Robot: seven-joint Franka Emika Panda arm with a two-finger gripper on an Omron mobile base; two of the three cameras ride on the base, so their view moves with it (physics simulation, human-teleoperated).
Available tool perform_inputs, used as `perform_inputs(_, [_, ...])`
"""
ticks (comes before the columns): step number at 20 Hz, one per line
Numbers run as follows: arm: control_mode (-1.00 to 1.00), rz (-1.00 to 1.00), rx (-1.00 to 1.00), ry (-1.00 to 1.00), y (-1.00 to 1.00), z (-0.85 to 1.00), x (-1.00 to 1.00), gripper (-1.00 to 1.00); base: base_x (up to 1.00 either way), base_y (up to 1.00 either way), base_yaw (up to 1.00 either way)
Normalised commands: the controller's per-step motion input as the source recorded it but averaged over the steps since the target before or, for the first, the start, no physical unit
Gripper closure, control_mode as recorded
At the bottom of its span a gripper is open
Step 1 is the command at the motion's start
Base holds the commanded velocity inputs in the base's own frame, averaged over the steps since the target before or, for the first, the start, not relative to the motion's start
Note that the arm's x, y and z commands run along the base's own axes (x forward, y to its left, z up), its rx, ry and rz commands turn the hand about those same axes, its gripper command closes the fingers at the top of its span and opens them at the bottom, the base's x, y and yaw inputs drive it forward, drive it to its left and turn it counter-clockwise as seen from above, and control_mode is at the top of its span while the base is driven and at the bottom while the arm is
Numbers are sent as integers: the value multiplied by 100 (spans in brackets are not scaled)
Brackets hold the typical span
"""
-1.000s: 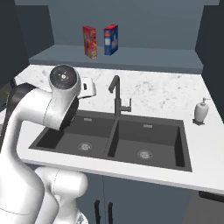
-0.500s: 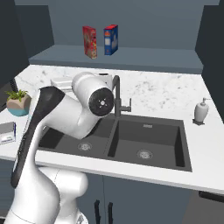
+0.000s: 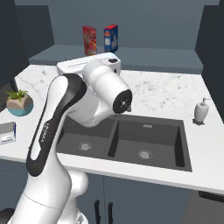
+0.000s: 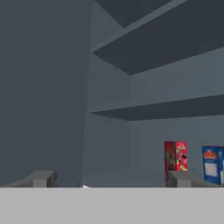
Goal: Pick the cereal and place it on the digital scale for weighing, and close the cabinet.
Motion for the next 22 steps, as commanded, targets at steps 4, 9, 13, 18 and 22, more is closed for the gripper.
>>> perform_inputs(4, [-100, 27, 9, 0, 0, 40, 34, -100, 0, 0, 0])
perform_inputs(9, [-100, 26, 7, 0, 0, 3, 28, -100, 0, 0, 0])
perform_inputs(13, [-100, 4, -1, 0, 8, 0, 31, -100, 0, 0, 0])
perform_inputs(18, [-100, -2, -8, 3, 36, 0, 46, -100, 0, 0, 0])
perform_inputs(22, [-100, -5, -13, 5, 51, 0, 48, -100, 0, 0, 0])
